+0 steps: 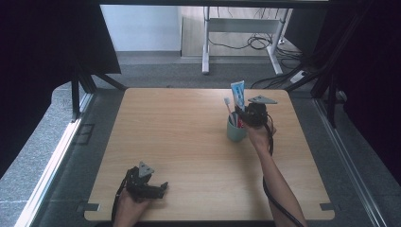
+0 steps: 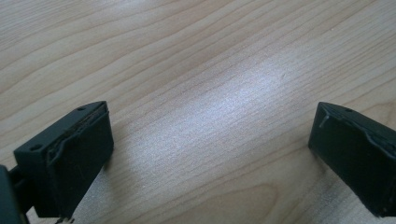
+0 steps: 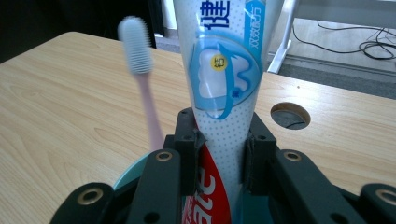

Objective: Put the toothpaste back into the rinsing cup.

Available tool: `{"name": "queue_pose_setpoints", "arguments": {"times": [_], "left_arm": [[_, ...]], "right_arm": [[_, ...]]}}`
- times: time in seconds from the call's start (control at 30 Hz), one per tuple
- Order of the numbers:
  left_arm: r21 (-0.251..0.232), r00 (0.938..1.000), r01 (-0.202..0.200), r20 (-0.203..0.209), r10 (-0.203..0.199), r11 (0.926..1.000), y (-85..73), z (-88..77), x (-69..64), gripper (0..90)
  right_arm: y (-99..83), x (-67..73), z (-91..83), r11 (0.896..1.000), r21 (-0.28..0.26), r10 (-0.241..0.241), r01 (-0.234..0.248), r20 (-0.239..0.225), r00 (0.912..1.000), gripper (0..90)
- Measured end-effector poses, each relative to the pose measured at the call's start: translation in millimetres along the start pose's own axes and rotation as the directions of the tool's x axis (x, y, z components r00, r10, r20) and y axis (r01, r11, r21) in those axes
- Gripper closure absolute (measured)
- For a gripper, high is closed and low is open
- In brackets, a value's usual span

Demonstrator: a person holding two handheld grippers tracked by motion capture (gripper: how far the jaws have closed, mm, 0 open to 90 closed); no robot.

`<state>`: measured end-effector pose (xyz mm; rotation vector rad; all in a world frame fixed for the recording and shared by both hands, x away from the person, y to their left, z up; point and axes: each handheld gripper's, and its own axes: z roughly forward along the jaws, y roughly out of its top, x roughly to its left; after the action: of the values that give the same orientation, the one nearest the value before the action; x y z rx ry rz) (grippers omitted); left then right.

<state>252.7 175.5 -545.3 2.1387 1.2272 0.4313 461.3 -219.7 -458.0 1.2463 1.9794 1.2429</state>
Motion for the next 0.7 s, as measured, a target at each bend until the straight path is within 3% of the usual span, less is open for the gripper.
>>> {"name": "queue_pose_setpoints", "arguments": {"times": [0.7], "left_arm": [[0.0, 1.0, 0.0, 0.0, 0.0, 1.0, 0.0, 0.0, 0.0, 0.0]], "right_arm": [[-16.8, 1.4, 2.6, 1.0, 0.011, -0.014, 0.014, -0.008, 0.9999, 70.0]]}}
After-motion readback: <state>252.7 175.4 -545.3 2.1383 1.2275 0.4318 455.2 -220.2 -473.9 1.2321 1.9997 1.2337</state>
